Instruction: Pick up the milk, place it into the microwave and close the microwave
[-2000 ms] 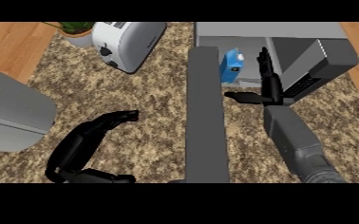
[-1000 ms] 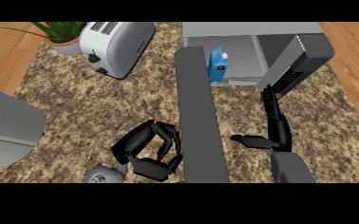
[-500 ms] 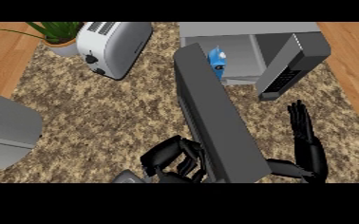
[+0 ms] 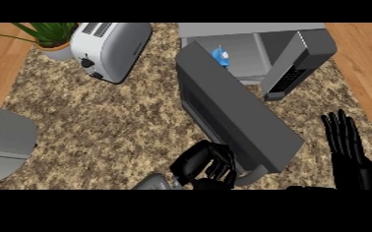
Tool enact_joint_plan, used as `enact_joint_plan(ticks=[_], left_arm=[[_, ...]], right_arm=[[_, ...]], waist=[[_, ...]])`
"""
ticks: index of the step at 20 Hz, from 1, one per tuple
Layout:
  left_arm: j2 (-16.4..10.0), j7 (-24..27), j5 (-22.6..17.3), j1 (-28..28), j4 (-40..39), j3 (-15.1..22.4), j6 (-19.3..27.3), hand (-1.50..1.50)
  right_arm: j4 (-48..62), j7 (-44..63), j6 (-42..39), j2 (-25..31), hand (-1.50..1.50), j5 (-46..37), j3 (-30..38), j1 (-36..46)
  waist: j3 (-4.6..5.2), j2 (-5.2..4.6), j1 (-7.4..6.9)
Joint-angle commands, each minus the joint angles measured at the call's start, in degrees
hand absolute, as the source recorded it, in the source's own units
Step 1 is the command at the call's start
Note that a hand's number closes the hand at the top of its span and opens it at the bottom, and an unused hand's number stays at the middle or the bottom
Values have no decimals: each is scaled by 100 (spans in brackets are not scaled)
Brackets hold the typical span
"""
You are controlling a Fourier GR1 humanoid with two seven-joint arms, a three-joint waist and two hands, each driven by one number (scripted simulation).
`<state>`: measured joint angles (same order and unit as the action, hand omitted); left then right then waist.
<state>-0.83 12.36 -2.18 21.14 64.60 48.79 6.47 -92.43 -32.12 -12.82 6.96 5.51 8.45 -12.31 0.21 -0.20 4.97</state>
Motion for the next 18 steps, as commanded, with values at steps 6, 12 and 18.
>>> enact_joint_plan(ticks=[6, 12, 18], left_arm=[[77, 266, -1428, 730, -74, 730, 1593, 150], [78, 509, -1962, 1397, -243, 657, 1999, 150], [80, 483, -2528, 1964, -624, 393, 2322, 150]], right_arm=[[-928, 565, -625, 321, -150, 596, -82, -148], [-1385, 920, -1107, 682, -150, 856, -265, -29], [-1765, 1162, -1288, 752, -150, 1206, -357, -1]], waist=[[14, -74, 332], [20, -127, 547], [20, -188, 857]])
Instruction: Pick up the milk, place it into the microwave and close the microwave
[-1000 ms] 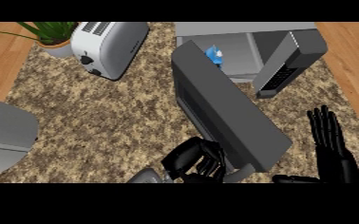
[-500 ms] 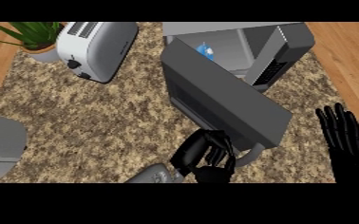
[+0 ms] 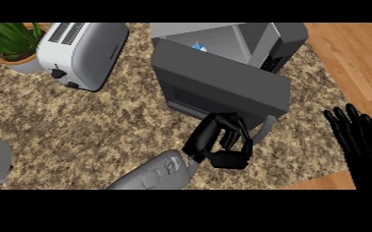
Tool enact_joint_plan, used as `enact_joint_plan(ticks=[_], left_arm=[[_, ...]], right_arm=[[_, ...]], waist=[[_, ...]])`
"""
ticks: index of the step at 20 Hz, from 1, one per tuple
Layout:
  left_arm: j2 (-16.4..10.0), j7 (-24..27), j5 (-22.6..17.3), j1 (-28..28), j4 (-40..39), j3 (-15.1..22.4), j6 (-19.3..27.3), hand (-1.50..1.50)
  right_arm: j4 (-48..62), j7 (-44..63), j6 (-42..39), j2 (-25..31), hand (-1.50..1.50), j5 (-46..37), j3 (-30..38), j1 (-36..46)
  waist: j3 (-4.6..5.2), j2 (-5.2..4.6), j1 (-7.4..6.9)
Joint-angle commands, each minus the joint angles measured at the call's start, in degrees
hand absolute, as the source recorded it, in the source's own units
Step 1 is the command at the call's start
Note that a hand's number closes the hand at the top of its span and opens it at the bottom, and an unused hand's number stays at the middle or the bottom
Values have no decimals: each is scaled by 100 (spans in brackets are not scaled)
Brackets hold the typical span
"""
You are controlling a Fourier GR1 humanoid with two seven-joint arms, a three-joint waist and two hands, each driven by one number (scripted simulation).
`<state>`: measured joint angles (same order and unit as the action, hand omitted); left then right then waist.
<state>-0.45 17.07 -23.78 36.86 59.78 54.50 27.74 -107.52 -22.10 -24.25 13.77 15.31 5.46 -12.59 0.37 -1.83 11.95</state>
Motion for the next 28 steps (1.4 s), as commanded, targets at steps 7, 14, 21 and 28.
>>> enact_joint_plan(ticks=[7, 14, 21, 28], left_arm=[[44, -13, -1049, 887, -504, -466, 458, 150], [45, 534, -1727, 1214, -782, -1055, 467, 150], [45, 827, -2122, 1563, -1284, -1248, 370, 150], [45, 1126, -2394, 1731, -1562, -1250, 266, 150]], right_arm=[[-486, 419, -185, 127, -150, 604, -55, 135], [-559, 607, -331, 330, -150, 925, 53, 106], [-813, 770, -342, 442, -150, 1165, 85, 272], [-948, 991, -337, 603, -150, 1383, 143, 396]], waist=[[7, -135, 437], [2, -229, 598], [-6, -285, 730], [-7, -326, 851]])
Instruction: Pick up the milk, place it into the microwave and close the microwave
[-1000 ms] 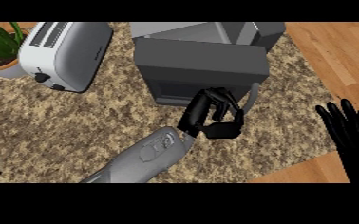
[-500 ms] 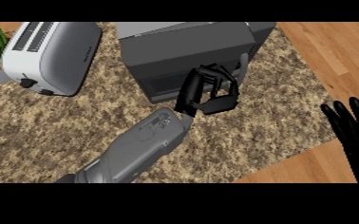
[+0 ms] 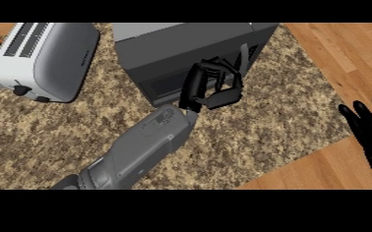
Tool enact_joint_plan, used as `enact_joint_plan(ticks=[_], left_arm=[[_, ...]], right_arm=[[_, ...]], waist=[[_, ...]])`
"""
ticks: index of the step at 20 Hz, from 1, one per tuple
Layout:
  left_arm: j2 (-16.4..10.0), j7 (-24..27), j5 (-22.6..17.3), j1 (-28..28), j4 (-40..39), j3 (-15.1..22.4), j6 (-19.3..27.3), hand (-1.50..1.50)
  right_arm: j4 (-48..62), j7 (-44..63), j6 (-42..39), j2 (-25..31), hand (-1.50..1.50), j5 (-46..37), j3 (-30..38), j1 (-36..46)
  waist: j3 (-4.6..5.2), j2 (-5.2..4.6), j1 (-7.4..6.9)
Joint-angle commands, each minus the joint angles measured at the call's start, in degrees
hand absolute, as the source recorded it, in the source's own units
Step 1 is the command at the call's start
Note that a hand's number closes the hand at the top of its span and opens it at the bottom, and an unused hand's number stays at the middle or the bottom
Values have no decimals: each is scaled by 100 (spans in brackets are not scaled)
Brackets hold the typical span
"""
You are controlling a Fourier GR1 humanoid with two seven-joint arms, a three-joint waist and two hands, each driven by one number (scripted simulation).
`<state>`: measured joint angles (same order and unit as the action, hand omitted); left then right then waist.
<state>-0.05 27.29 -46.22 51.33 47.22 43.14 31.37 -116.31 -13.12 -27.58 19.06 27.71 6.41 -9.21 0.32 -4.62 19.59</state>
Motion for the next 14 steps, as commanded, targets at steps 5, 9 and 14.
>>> enact_joint_plan(ticks=[5, 9, 14], left_arm=[[5, 266, -362, 293, -397, -125, -126, 150], [5, 472, -453, 311, -470, -115, -70, 150], [5, 660, -570, 342, -546, -95, -110, 150]], right_arm=[[-191, 215, 14, 131, -150, 300, 46, 123], [-164, 340, 31, 229, -150, 403, 115, 134], [-228, 408, 76, 266, -150, 593, 190, 190]], waist=[[-1, -54, 121], [-5, -84, 153], [-9, -82, 175]])
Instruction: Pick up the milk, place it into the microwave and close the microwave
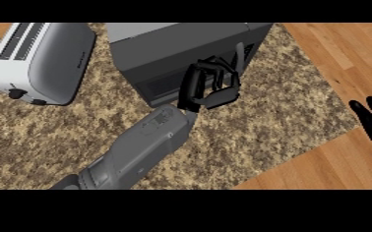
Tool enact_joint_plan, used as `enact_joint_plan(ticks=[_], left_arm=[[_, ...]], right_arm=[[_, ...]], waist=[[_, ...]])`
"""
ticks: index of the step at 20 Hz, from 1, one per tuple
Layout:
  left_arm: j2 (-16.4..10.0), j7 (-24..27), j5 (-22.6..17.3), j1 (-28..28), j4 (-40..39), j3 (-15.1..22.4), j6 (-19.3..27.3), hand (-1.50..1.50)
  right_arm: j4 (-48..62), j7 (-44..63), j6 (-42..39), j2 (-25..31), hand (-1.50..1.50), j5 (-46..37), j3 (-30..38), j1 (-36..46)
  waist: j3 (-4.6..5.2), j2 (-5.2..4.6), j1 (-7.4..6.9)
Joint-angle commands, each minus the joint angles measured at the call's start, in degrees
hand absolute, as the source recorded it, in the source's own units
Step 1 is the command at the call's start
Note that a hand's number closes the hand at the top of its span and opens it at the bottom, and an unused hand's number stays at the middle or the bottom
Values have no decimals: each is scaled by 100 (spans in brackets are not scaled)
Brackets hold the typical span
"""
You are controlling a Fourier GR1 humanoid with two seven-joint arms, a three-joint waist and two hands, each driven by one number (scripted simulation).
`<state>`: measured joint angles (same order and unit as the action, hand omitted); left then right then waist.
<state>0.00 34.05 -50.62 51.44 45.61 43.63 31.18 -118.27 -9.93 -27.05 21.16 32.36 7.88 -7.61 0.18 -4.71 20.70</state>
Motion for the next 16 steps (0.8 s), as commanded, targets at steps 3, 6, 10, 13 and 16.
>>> enact_joint_plan(ticks=[3, 6, 10, 13, 16], left_arm=[[0, 10, -236, 396, -413, -158, -153, 150], [0, 85, -258, 439, -458, -80, -135, 150], [0, 201, -344, 392, -509, 3, -119, 150], [0, 242, -435, 408, -577, -8, -112, 150], [0, 323, -464, 437, -622, 21, -206, 150]], right_arm=[[-44, 140, 7, 141, -150, 192, 103, 70], [-93, 237, 57, 186, -150, 267, 95, 161], [-70, 263, 60, 228, -150, 389, 174, 179], [-69, 327, 86, 258, -150, 465, 200, 173], [-141, 404, 98, 310, -150, 560, 195, 222]], waist=[[1, -73, 65], [5, -87, 59], [-7, -98, 125], [-9, -85, 88], [1, -95, 62]])
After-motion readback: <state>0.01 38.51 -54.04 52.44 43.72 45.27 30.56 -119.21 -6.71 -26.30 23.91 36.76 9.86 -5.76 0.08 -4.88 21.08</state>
